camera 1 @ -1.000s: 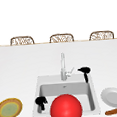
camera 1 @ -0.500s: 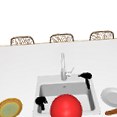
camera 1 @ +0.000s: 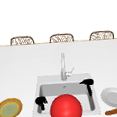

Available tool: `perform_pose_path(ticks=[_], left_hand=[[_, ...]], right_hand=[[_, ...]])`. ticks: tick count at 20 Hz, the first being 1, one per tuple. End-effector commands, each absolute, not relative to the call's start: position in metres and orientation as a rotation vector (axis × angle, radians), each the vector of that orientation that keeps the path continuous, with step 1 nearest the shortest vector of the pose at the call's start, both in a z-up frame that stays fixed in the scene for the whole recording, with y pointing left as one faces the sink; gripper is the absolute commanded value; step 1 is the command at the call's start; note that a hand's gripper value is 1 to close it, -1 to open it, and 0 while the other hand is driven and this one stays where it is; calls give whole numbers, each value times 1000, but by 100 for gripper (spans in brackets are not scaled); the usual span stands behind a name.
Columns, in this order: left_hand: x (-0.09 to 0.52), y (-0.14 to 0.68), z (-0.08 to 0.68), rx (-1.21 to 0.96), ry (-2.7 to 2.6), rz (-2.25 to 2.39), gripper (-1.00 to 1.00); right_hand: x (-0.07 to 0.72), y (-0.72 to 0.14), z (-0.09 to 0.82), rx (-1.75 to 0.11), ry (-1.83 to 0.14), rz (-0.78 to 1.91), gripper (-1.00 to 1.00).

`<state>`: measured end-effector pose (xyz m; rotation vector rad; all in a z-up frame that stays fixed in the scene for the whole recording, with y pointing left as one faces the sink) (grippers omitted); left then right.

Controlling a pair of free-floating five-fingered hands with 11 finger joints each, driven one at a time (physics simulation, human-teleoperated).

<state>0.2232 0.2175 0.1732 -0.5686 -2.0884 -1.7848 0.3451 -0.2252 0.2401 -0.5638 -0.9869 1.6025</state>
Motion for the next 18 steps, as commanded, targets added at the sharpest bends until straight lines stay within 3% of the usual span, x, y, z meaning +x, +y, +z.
perform_pose_path(ticks=[1, 10, 18], left_hand=[[223, 217, 173, -569, -2088, -1785, 0], [223, 217, 173, -569, -2088, -1785, 0], [223, 217, 173, -569, -2088, -1785, 0]], right_hand=[[319, -225, 246, -516, -911, 1632, -100], [258, -225, 251, -429, -781, 1649, -100], [199, -224, 243, -458, -817, 1629, -100]])
